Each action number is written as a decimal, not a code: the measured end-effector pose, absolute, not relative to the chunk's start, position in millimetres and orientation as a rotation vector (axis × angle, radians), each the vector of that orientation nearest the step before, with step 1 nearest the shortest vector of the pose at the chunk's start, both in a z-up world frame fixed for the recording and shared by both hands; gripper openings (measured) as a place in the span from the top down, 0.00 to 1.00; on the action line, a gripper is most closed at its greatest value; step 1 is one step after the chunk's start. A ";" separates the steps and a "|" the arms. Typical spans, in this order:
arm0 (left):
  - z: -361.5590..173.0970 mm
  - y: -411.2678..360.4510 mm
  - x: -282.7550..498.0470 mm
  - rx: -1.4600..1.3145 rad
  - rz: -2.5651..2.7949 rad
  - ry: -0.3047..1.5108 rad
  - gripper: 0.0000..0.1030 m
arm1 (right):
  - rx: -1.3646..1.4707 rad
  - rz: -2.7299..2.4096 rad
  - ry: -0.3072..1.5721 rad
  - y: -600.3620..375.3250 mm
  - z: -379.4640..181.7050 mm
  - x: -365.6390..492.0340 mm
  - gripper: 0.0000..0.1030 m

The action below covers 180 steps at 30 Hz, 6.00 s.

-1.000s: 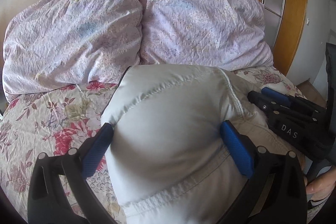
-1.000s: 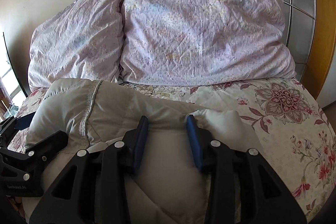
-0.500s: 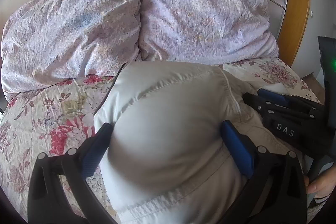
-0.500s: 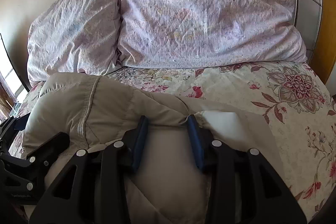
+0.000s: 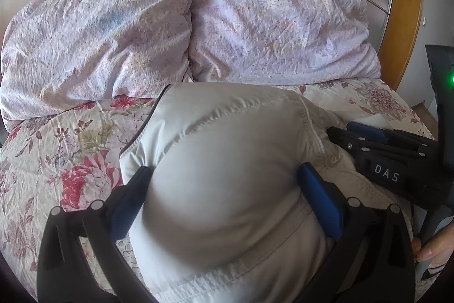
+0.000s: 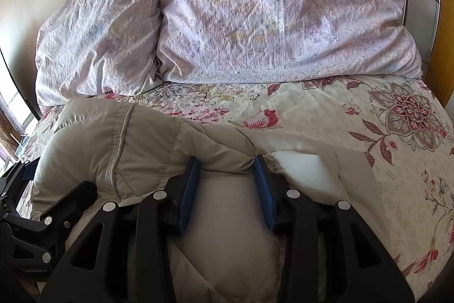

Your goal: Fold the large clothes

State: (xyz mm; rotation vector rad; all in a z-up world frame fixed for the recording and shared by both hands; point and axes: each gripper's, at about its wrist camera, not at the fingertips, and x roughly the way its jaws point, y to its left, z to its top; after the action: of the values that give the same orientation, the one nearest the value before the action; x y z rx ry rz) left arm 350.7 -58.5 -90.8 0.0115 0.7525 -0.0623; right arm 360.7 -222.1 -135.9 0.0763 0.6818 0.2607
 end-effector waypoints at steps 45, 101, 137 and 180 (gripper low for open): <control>-86.9 -100.1 364.7 0.209 0.096 0.748 0.02 | 0.043 0.019 0.661 -268.9 -144.1 350.9 0.40; -109.4 27.8 309.7 -0.560 -0.502 1.000 0.02 | 0.603 0.538 1.208 -341.3 -166.4 343.0 0.01; -135.7 49.9 303.0 -0.726 -0.588 0.978 0.02 | 0.529 0.725 1.203 -278.4 -174.6 369.6 0.01; -79.5 151.1 332.5 -0.764 -0.409 0.737 0.06 | 0.517 0.966 1.040 -166.7 -140.1 443.6 0.10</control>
State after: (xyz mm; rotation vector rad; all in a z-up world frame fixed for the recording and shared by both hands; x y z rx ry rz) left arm 332.5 151.1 -79.5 -0.7640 0.7365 -0.4092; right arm 443.6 -166.7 -140.1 0.5167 1.0396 0.9661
